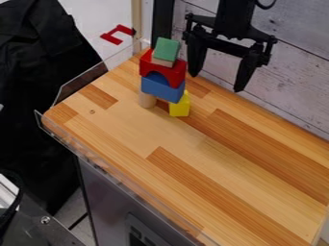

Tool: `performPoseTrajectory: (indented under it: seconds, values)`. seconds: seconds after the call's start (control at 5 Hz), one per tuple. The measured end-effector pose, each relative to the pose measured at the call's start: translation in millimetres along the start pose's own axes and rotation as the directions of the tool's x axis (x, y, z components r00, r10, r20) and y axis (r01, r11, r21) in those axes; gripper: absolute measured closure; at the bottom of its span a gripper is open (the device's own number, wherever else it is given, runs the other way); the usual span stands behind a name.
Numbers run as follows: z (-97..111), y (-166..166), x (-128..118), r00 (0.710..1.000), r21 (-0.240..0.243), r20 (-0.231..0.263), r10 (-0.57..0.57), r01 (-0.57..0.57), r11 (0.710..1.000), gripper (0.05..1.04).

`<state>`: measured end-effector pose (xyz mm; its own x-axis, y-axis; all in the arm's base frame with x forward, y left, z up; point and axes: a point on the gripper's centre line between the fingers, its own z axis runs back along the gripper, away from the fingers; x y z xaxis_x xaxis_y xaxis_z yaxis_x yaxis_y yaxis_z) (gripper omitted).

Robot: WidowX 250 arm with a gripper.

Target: Put the green block at the center of the table

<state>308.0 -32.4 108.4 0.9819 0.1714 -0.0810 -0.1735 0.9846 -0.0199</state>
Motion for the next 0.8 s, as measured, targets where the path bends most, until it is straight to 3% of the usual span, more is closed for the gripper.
performPoseTrajectory:
  seconds: [0.2,0.4,0.8]
  values:
    - [-11,1,-2,0.999,0.011,-0.037,0.000,0.001,1.000,0.084]
    - [-7,5,1,1.000,0.023,-0.030,0.006,-0.006,1.000,0.084]
    - [17,30,8,0.998,0.031,0.035,0.053,-0.054,0.998,0.084]
